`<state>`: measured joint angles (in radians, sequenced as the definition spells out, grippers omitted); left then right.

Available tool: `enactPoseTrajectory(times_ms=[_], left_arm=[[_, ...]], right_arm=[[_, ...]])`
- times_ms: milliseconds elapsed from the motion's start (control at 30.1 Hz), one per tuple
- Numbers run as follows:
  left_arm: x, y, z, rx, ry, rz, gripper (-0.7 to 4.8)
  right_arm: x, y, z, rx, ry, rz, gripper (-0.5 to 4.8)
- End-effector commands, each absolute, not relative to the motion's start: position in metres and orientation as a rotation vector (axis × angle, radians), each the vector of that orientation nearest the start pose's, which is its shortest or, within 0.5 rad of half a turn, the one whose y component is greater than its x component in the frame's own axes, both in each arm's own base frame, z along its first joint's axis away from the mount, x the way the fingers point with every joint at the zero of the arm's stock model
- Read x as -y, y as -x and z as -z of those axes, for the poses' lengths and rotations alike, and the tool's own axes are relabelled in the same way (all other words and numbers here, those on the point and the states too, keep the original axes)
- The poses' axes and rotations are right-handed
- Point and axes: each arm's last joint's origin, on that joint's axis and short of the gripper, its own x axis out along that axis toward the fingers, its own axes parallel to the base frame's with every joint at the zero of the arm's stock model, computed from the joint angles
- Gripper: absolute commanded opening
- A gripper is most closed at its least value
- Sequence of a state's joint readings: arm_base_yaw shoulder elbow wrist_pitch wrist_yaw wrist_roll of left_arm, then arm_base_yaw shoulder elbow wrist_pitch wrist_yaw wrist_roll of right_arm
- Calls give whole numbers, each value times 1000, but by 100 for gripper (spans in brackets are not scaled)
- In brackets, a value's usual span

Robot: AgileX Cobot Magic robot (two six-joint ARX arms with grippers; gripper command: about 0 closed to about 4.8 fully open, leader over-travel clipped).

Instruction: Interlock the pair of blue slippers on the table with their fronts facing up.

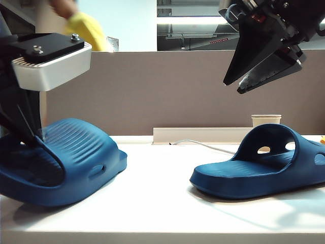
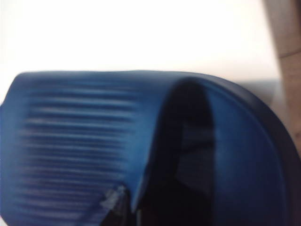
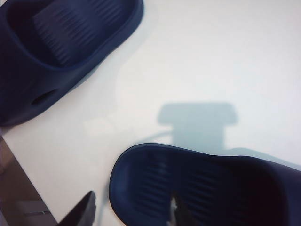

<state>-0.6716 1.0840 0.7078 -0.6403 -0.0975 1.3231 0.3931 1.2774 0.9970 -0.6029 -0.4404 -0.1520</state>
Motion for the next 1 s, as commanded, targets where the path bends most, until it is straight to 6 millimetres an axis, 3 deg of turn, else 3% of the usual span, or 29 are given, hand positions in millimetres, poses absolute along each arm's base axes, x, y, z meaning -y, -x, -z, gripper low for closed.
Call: enactPoseTrajectory(times_ms=[33, 299, 432, 565, 731, 897, 997], left_arm=[[116, -165, -222, -504, -1469, 1038, -6], [103, -186, -221, -579, -1215, 891, -6], [104, -191, -209, -656, -1212, 913, -2], [106, -195, -201, -705, -1183, 914, 63], [107, -197, -201, -714, -1145, 865, 71], [105, -205, -207, -709, -1065, 678, 132], [101, -210, -213, -706, -984, 620, 133]], right_arm=[[-110, -231, -276, -826, 117, -852, 198], [-110, -231, -276, -827, 117, -852, 198], [-110, -231, -276, -831, 117, -852, 198], [-109, -230, -276, -837, 116, -852, 198], [-109, -230, -276, -838, 117, -852, 198], [-109, -230, -276, -838, 117, -852, 198], [-109, -230, -276, -838, 116, -853, 198]])
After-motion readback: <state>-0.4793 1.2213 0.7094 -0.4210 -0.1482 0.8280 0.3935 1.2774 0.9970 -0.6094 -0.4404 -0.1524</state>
